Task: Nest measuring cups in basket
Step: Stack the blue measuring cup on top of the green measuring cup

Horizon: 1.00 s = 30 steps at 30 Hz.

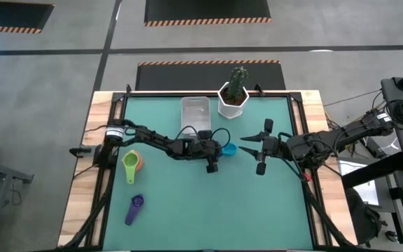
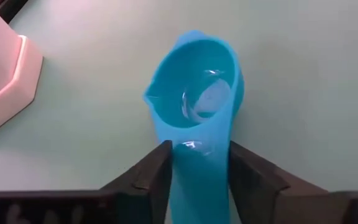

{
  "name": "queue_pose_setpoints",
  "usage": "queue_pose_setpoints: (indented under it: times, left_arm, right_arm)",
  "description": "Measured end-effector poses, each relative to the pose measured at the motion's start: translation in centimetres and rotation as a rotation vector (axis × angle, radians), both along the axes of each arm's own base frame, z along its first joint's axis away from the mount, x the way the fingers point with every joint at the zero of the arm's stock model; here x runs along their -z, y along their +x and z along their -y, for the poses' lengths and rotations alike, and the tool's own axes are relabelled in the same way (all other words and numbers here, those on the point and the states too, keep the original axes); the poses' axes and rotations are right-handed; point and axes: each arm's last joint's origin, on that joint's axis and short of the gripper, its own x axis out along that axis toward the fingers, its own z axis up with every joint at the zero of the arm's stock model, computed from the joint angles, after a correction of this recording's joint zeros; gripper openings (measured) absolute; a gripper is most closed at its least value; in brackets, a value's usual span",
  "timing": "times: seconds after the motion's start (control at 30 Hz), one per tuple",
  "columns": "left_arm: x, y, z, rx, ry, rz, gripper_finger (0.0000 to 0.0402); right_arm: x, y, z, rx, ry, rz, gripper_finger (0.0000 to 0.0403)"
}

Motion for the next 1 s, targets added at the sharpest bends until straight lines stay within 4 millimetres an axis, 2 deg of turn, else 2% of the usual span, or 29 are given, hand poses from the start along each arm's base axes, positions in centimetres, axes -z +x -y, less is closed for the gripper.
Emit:
queue_pose_setpoints:
  times: [0.2,0.4,0.7,0.9,1.0]
  left_arm:
    - [0.0,0.0,0.9,0.021,-0.001,-0.006,0.0066]
    - [-1.5,-0.5,3.6,-0.012,0.044,0.004,0.0006]
    - [-7.2,-3.9,8.4,-0.093,0.090,0.005,0.0002]
    - [-10.1,-6.2,10.4,-0.118,0.063,0.031,0.0001]
    - [-11.4,-8.0,11.3,-0.154,0.041,0.016,0.0001]
  right_arm:
    - [0.0,0.0,0.0,0.000,0.000,0.000,0.0123]
    - [0.0,0.0,0.0,0.000,-0.003,-0.001,0.0123]
    - [0.0,0.0,0.0,-0.002,-0.015,-0.003,0.0123]
    - [-0.1,0.0,0.0,-0.003,-0.023,0.003,0.0123]
    - [-0.1,0.0,0.0,-0.004,-0.025,0.003,0.0123]
